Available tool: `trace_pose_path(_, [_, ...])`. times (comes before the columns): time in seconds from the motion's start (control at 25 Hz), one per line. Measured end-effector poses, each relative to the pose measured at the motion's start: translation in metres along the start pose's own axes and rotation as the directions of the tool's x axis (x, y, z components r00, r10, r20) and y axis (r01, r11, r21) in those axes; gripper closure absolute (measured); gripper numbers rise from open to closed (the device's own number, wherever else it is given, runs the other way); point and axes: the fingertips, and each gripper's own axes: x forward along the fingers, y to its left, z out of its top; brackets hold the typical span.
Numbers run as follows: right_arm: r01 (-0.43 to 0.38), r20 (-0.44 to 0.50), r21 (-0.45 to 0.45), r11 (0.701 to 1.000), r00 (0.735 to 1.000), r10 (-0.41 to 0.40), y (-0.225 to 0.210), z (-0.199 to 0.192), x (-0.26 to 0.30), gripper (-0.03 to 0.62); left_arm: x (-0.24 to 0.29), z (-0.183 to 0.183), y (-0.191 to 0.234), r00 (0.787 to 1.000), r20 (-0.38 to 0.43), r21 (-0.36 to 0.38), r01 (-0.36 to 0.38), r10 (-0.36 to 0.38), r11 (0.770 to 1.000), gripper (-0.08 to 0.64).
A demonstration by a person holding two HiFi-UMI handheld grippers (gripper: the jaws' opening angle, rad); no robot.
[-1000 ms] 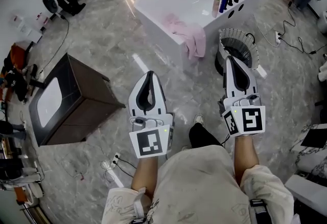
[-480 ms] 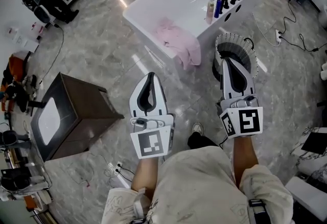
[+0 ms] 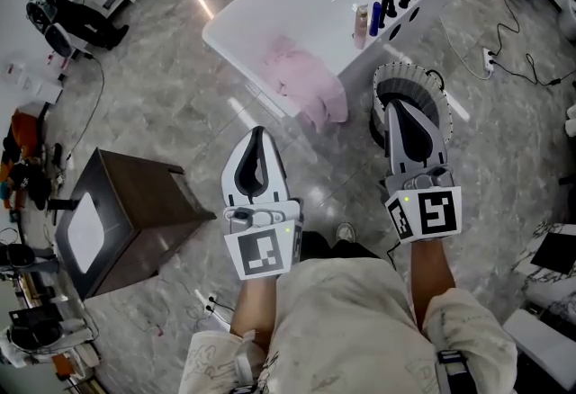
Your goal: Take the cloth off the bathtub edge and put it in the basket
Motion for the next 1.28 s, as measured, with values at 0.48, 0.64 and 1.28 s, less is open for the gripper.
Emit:
trace_pose_path(0.48, [0.008, -0.043, -0.041, 0.999, 0.999, -0.01, 0.042, -0.026, 0.1, 0.604, 0.075, -0.045, 0.079, 0.999, -0.003, -0.044, 0.042, -0.042, 0.998, 0.557])
trace_pose_path(0.64, [0.018, -0.057, -0.054, 0.998, 0.998, -0.021, 0.057, -0.027, 0.152, 0.604, 0.116, -0.051, 0.115, 0.999, 0.006, -0.048, 0.051, -0.05, 0.998, 0.557])
trace_pose_path(1.28, [0.109, -0.115, -0.095, 0.989, 0.986, -0.12, 0.087, -0.057, 0.272, 0.603, 0.219, -0.102, 0.199, 0.989, -0.003, -0.112, 0.146, -0.147, 0.983, 0.557])
